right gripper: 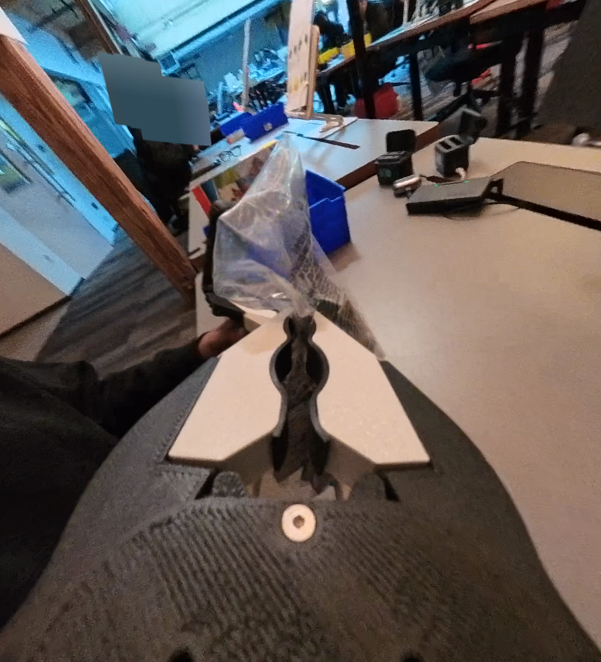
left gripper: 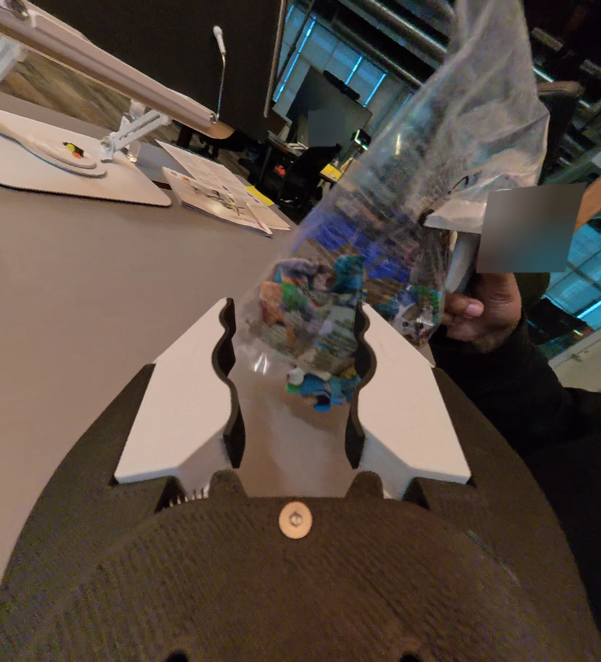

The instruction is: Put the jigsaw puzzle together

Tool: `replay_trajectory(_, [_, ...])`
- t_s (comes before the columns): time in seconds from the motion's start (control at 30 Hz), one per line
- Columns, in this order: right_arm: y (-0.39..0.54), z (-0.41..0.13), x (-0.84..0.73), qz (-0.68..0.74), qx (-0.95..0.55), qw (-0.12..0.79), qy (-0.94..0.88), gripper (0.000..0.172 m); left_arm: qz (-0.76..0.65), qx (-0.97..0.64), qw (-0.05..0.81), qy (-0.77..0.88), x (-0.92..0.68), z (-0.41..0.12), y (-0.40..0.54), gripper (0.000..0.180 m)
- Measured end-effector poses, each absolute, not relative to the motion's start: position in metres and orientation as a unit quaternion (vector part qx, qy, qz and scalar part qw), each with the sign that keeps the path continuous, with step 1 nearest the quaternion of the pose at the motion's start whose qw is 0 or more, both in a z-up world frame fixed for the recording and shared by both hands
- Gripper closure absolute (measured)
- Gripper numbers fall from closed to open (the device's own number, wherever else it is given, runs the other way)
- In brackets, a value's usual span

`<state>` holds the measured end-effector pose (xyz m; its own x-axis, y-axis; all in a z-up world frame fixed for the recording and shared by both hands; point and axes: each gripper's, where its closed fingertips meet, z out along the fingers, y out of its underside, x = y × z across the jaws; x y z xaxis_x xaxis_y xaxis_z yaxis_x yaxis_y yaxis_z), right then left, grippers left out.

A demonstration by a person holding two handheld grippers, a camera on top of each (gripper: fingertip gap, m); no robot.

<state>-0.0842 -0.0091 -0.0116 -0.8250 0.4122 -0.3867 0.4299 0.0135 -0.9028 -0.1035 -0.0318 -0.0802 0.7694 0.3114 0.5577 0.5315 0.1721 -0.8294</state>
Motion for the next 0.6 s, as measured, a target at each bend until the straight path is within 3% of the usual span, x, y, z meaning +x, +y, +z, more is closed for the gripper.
replay_trajectory(0.03, [-0.012,-0.014,-0.081,-0.640,0.296,0.038,0.708,0.172,-0.091,-0.638,0.693,-0.324,-0.102,-0.079,-0.028,0.118])
replay_trajectory(0.1, [-0.012,-0.022,-0.080,-0.633,0.299,0.041,0.713,0.172,-0.102,-0.639,0.697,-0.309,-0.099,-0.076,-0.024,0.140])
replay_trajectory(0.17, [-0.005,-0.031,-0.085,-0.615,0.306,0.003,0.727,0.172,-0.089,-0.644,0.704,-0.287,-0.095,-0.071,-0.025,0.180])
replay_trajectory(0.27, [0.013,-0.049,-0.100,-0.582,0.333,-0.053,0.740,0.156,-0.055,-0.646,0.708,-0.280,-0.092,-0.059,-0.030,0.180])
replay_trajectory(0.47, [0.016,-0.061,-0.097,-0.570,0.341,-0.046,0.746,0.124,-0.023,-0.675,0.685,-0.272,-0.087,-0.050,-0.035,0.180])
replay_trajectory(0.6, [0.009,-0.051,-0.094,-0.586,0.328,-0.049,0.740,0.117,0.005,-0.704,0.654,-0.277,-0.089,-0.061,-0.032,0.180])
